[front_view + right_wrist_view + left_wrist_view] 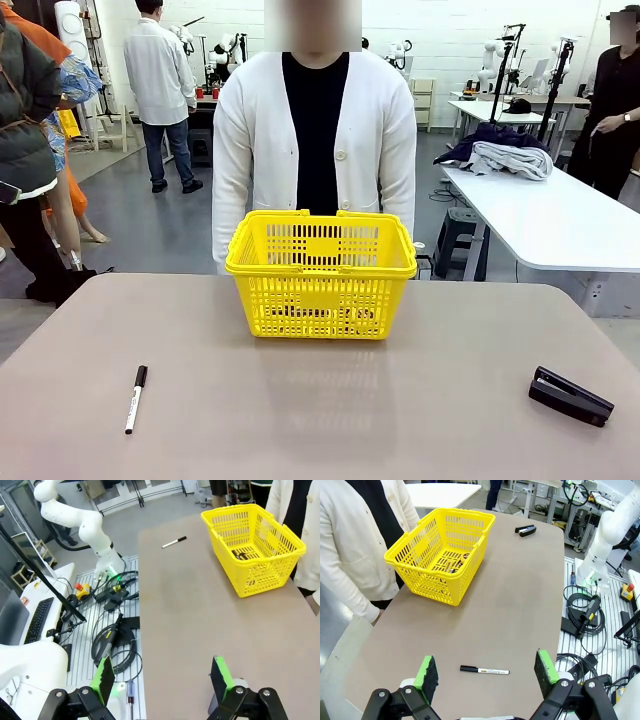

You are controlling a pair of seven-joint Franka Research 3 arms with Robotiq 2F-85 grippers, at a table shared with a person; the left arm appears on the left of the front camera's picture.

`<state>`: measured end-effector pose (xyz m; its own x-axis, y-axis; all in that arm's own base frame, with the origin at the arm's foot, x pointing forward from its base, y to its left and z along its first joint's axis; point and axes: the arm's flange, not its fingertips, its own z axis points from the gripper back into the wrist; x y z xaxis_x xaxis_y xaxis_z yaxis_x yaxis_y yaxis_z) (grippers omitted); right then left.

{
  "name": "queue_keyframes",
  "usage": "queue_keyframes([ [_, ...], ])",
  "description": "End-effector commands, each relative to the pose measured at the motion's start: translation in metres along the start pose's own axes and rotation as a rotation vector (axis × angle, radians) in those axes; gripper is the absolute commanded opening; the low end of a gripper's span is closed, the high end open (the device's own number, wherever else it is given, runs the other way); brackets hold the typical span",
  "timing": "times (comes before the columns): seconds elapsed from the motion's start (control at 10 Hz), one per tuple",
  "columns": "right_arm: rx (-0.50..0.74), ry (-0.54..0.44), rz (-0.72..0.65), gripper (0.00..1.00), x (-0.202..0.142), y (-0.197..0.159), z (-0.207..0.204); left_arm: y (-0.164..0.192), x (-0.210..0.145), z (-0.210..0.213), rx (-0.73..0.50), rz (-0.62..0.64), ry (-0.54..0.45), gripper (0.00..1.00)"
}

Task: Place the items the person wants into the basket.
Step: Pick up the item the person points to and place it in the Market Basket.

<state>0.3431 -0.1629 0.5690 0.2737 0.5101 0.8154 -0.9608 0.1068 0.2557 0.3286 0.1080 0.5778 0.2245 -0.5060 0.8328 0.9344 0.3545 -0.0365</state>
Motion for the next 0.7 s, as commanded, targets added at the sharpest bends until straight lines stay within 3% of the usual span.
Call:
queue_keyframes([
  [0.0, 0.008, -0.008, 0.017, 1.0, 0.0002, -0.0002, 0.0015, -0.0001, -0.0011, 0.0002, -0.005, -0.02, -0.017, 1.0],
  [0.6, 0.008, -0.008, 0.017, 1.0, 0.0002, -0.0002, 0.0015, -0.0001, -0.0011, 0.0002, -0.005, -0.02, -0.017, 1.0],
])
